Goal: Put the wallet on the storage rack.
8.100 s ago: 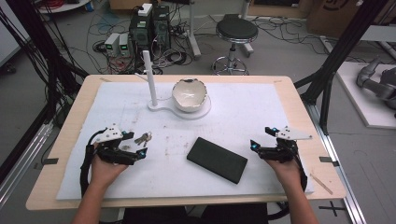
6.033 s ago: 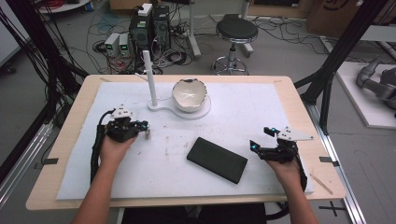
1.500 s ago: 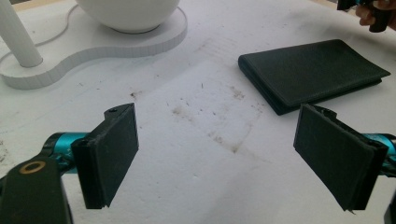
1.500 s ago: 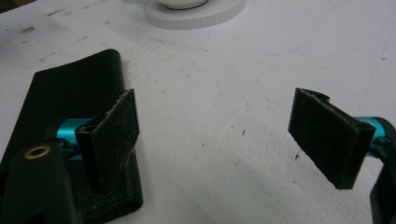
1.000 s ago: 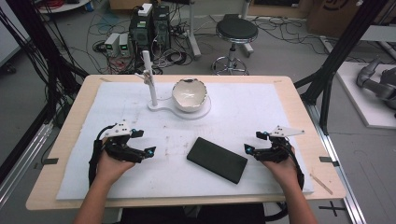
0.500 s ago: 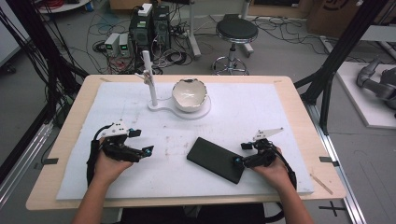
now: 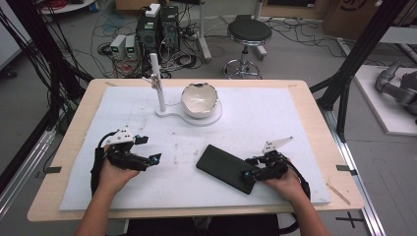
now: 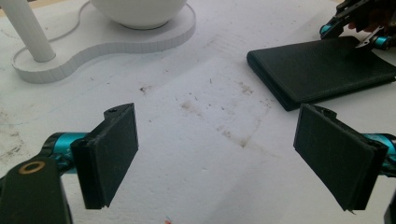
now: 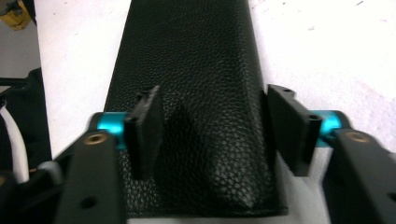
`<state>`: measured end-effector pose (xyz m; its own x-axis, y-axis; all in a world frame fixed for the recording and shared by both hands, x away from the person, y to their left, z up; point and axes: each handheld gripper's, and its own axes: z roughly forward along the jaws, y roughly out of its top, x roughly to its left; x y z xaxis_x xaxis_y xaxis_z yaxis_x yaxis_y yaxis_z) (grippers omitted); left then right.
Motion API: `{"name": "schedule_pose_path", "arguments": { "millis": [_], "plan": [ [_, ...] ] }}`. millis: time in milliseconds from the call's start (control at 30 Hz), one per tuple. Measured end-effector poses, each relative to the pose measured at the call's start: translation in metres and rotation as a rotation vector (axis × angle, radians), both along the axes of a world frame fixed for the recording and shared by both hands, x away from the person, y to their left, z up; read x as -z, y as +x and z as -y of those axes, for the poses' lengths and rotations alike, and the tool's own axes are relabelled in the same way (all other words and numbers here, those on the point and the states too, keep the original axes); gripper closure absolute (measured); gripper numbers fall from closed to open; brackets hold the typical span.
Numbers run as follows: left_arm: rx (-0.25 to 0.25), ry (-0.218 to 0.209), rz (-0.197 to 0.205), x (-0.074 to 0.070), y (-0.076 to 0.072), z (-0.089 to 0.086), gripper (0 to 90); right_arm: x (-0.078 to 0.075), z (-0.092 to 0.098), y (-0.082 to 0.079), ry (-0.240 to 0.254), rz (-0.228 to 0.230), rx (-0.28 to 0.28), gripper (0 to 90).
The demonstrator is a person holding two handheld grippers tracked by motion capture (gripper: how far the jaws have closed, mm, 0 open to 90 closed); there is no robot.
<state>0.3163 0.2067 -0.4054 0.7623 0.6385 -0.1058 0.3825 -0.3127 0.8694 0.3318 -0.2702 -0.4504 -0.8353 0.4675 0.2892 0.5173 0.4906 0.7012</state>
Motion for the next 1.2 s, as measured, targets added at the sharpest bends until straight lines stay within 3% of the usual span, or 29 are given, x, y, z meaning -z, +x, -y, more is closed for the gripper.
{"name": "schedule_pose_path", "arguments": {
  "millis": [133, 333, 467, 567, 733, 867, 1200],
  "plan": [
    [0.0, 0.005, 0.0, 0.0, 0.001, 0.0, 13.9, -0.003, 0.005, 0.001, 0.015, 0.004, 0.014, 67.3],
    [-0.001, 0.003, -0.003, 0.0, 0.0, 0.0, 13.9, -0.01, 0.002, -0.003, -0.019, 0.047, 0.009, 82.0],
    [0.023, -0.032, 0.002, -0.001, -0.001, -0.002, 14.0, -0.016, -0.001, -0.007, -0.041, 0.082, 0.008, 84.0],
    [0.025, -0.054, -0.008, -0.002, 0.0, -0.004, 14.2, -0.024, 0.002, -0.01, 0.018, 0.124, -0.004, 84.6],
    [0.064, -0.086, -0.017, -0.001, 0.0, 0.001, 14.2, -0.043, 0.003, -0.017, 0.048, 0.217, -0.02, 85.0],
    [0.102, -0.08, -0.021, -0.001, 0.0, 0.008, 14.2, -0.058, 0.002, -0.023, 0.069, 0.275, -0.042, 85.1],
    [0.207, -0.134, -0.034, -0.009, 0.007, 0.041, 14.2, -0.078, -0.017, -0.034, 0.119, 0.369, -0.129, 85.0]
  ]
}}
